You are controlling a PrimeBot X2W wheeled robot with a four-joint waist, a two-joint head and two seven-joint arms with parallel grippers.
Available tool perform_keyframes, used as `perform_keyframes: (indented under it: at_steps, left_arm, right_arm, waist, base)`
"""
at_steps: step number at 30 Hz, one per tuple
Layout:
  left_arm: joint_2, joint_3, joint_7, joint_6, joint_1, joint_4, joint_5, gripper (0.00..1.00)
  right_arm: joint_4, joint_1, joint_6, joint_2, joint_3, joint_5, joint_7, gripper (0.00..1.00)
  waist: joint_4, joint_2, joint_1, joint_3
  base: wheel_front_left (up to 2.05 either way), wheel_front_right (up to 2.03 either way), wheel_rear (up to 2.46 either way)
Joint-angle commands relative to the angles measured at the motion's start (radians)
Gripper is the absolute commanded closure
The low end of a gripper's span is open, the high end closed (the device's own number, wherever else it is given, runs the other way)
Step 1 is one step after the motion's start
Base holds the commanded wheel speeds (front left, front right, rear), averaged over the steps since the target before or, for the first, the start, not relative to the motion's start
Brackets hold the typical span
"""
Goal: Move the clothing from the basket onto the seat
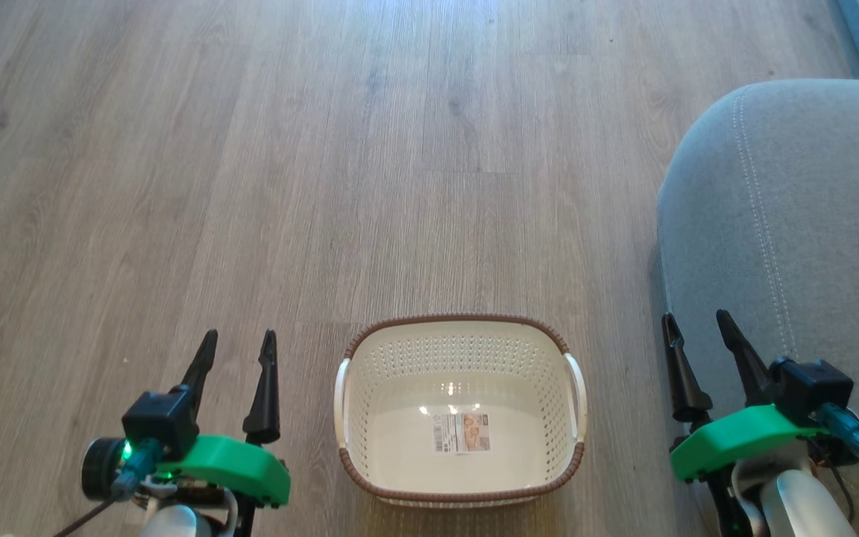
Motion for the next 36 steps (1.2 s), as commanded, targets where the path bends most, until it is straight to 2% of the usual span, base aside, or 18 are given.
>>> perform_keyframes:
  at_steps: [1, 13, 30, 31, 36]
  left_arm:
    - [0.001, 0.041, -0.010, -0.006, -0.039, -0.033, -0.006, 0.00]
    - [0.001, 0.047, -0.010, -0.028, -0.043, -0.021, -0.027, 0.00]
    - [0.001, 0.039, -0.010, -0.031, -0.039, -0.033, -0.053, 0.00]
    - [0.000, 0.008, 0.000, -0.030, 0.000, 0.000, -0.048, 1.00]
    - [0.000, 0.001, 0.008, -0.032, 0.017, 0.059, -0.059, 1.00]
  right_arm:
    - [-0.025, -0.038, 0.000, 0.002, 0.019, -0.009, -0.009, 0.00]
    - [-0.011, -0.046, 0.000, 0.002, 0.021, -0.013, -0.009, 0.00]
    - [-0.005, -0.051, 0.000, -0.004, 0.018, -0.020, -0.009, 0.00]
    - [0.021, -0.003, 0.000, 0.001, -0.001, -0.009, 0.000, 1.00]
    - [0.077, 0.018, 0.000, 0.002, 0.002, 0.004, 0.006, 1.00]
  waist:
    - [0.000, 0.0000, 0.0001, 0.001]
    - [-0.001, 0.0000, 0.0001, 0.000]
    - [-0.005, 0.0000, 0.0001, -0.001]
    - [-0.005, 0.0000, 0.0001, -0.001]
    - [-0.007, 0.0000, 0.0001, -0.001]
  base:
    - [0.00, 0.00, 0.00]
    - [0.00, 0.00, 0.00]
    - [0.00, 0.00, 0.00]
    - [0.00, 0.00, 0.00]
    - [0.00, 0.00, 0.00]
